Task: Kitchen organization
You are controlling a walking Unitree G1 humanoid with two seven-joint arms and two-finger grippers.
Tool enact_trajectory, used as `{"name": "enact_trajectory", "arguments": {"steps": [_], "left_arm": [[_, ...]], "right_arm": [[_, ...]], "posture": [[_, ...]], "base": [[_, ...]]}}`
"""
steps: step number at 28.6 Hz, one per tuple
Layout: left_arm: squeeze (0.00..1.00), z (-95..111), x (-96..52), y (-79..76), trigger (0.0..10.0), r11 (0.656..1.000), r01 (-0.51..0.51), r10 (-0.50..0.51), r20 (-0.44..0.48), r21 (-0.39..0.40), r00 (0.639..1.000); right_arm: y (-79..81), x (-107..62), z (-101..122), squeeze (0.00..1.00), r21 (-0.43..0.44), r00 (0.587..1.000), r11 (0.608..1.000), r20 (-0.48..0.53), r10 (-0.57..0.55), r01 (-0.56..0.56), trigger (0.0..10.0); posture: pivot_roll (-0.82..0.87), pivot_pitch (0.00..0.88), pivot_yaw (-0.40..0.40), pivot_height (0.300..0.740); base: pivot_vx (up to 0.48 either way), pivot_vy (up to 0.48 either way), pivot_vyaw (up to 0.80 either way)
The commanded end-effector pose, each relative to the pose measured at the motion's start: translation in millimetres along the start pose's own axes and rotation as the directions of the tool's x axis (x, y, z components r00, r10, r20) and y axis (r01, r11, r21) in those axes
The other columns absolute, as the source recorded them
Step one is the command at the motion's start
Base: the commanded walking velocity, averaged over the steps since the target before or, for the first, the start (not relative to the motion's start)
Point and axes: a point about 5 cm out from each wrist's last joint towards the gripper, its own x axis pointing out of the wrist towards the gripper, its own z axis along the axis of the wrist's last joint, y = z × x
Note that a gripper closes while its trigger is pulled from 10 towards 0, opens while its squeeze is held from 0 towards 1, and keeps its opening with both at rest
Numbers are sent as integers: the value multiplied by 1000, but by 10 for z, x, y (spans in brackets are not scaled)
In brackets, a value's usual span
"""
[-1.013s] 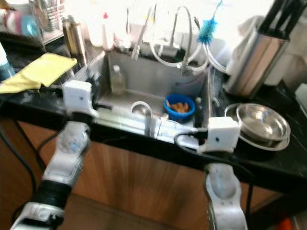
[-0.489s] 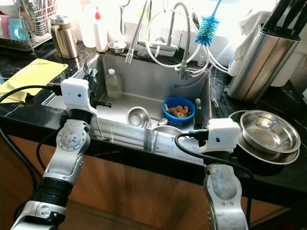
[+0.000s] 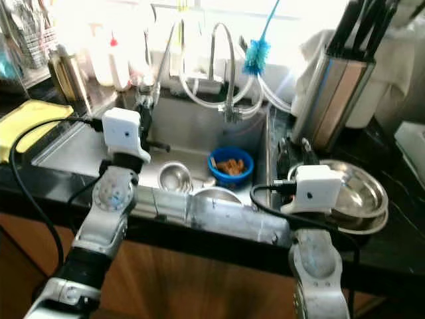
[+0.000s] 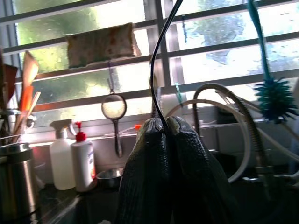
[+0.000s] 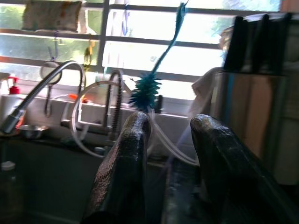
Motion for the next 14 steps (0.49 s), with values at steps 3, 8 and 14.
{"name": "enact_trajectory", "arguments": {"steps": [3,8,14], "left_arm": [[0,15,4,-47,10000,999,37,-37,-1,-17,999],[0,-1,-4,-62,10000,999,43,-43,-11,-24,999],[0,-32,-14,-78,10000,997,59,-60,-33,-44,998]], "right_arm": [[18,17,-3,0,8,1000,1000,-5,8,-8,10000],[26,14,-5,0,11,1000,1000,-6,10,-10,10000],[42,18,-2,0,16,1000,1000,-6,13,-13,10000]], "posture": [[80,18,-80,740],[78,19,-79,740],[78,22,-79,740]], "base": [[312,0,0],[310,0,0],[314,0,0]]}}
